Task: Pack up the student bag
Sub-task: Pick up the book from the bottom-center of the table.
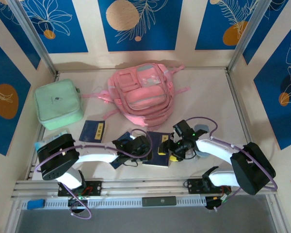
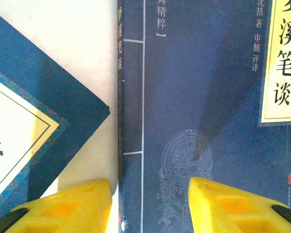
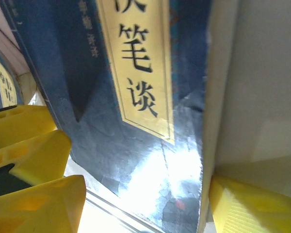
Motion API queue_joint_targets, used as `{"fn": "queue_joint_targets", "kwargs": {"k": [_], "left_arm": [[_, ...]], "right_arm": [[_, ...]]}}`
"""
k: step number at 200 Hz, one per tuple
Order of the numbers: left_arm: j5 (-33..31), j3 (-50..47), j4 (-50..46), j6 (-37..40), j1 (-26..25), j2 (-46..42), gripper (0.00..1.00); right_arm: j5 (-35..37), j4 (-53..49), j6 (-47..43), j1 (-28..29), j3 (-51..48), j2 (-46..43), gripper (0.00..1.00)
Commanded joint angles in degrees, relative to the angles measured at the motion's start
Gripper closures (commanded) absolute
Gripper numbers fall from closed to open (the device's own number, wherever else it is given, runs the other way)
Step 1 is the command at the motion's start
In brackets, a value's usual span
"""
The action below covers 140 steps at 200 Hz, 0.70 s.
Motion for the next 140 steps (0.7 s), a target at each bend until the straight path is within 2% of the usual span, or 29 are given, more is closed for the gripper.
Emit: {"fn": "queue_joint_targets", "kwargs": {"k": [1,52,103,117,140], "left_arm": [[-1.04,0.73,-1.06,-0.43,-0.26,1.82,0.53],[-0.36,0.65,-1.75,0.49,-0.18,1.75,0.55],[-0.87,1.44,-2.68,1.21,-0.22,1.90,0.55],[-0.70,1.43,-2.25,1.15,-0.22,2.16,0.55],[-0.14,1.44,-1.86,1.06,-0.22,2.62,0.56]], "right_arm": [[-2.00,0.13,-0.26,0.26,1.64,-0.09,0.32],[-2.90,-1.68,-1.55,0.27,2.93,-2.25,0.34],[-3.11,-2.59,-2.54,0.34,2.90,-5.39,0.40],[-2.62,-3.12,-3.04,0.35,2.82,-5.41,0.44],[-2.09,-4.07,-3.78,0.25,3.26,-5.12,0.56]]}}
